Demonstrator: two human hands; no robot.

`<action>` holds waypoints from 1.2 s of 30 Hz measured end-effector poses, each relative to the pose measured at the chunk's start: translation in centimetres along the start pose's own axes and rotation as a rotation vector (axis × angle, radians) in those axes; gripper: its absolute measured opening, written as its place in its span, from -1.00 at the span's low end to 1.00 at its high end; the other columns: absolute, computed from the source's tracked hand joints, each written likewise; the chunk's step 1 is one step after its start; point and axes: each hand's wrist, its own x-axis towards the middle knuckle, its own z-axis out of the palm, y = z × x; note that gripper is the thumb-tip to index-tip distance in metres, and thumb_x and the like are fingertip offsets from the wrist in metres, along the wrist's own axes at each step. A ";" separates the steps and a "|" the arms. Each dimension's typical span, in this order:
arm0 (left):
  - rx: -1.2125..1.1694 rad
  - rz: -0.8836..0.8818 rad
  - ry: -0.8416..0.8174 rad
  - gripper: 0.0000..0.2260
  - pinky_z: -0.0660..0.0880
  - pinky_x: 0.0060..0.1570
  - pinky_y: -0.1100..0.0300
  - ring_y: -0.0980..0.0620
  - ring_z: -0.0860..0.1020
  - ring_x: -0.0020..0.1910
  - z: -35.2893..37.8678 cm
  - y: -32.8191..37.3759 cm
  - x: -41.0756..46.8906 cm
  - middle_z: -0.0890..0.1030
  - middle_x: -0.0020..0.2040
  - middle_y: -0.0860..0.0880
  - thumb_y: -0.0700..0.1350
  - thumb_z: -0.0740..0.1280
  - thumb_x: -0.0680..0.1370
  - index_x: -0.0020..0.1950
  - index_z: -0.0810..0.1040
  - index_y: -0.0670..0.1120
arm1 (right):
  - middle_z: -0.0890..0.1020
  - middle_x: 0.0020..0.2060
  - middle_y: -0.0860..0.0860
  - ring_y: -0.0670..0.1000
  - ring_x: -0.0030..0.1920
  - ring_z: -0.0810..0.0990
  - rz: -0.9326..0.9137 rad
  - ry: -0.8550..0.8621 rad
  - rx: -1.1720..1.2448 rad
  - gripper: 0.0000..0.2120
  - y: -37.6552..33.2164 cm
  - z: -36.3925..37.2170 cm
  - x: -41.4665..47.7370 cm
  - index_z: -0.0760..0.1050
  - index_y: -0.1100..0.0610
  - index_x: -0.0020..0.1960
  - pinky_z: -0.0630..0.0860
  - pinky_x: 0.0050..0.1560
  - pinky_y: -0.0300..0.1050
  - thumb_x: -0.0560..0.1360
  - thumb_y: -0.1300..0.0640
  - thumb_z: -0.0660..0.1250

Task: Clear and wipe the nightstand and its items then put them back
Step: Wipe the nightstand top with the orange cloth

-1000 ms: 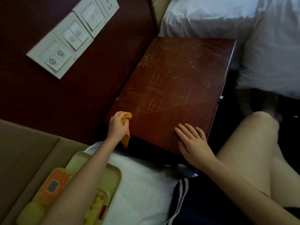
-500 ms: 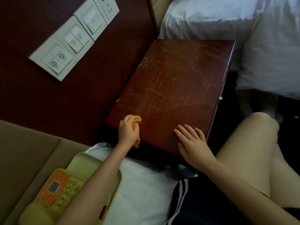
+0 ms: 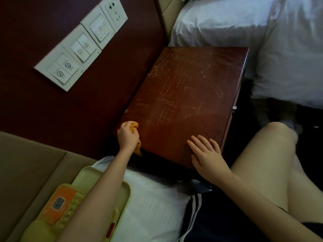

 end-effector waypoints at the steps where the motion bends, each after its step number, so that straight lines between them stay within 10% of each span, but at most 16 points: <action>1: 0.001 0.027 -0.006 -0.81 0.40 0.03 0.17 -0.07 0.46 0.11 0.3 0.3 -0.6 0.52 0.15 -0.04 -0.27 0.23 0.52 0.03 0.57 -0.07 | 0.18 0.48 0.00 0.06 0.50 0.04 -0.005 0.000 0.002 -0.52 -0.1 0.0 0.0 0.16 0.06 0.49 -0.19 0.43 0.00 0.59 0.07 0.12; 9: 0.012 0.325 -0.191 -0.81 0.28 -0.01 0.26 0.12 0.32 0.03 1.8 1.5 -4.3 0.45 0.11 0.13 -0.21 0.24 0.53 0.07 0.55 -0.01 | 0.23 0.46 0.04 0.09 0.49 0.10 0.006 0.010 0.030 -0.53 -0.1 -0.4 -0.2 0.22 0.10 0.47 -0.10 0.44 0.07 0.58 0.10 0.16; 18: 0.033 -0.004 -0.001 -0.81 0.38 0.00 0.18 -0.07 0.43 0.12 0.3 0.7 0.1 0.51 0.17 -0.03 -0.26 0.22 0.53 0.00 0.55 -0.03 | 0.33 0.41 0.09 0.16 0.45 0.21 -0.003 0.045 0.046 -0.55 -0.4 -0.7 -0.2 0.32 0.16 0.42 0.00 0.41 0.13 0.54 0.16 0.23; 27: 0.082 0.406 -0.218 -0.77 0.29 0.00 0.25 0.10 0.34 0.06 2.0 1.6 -3.9 0.48 0.17 0.07 -0.19 0.25 0.53 0.15 0.53 0.01 | 0.43 0.34 0.14 0.22 0.37 0.34 -0.009 0.086 0.032 -0.55 -0.4 -0.8 -0.2 0.41 0.20 0.35 0.15 0.35 0.21 0.48 0.21 0.33; 36: 0.037 0.037 0.005 -0.81 0.33 -0.01 0.21 -0.09 0.44 0.12 0.5 0.1 0.1 0.52 0.18 -0.02 -0.24 0.24 0.53 0.05 0.57 -0.04 | 0.47 0.30 0.15 0.24 0.33 0.39 -0.002 0.114 0.020 -0.56 -0.5 -0.8 -0.3 0.44 0.22 0.32 0.21 0.31 0.24 0.45 0.23 0.37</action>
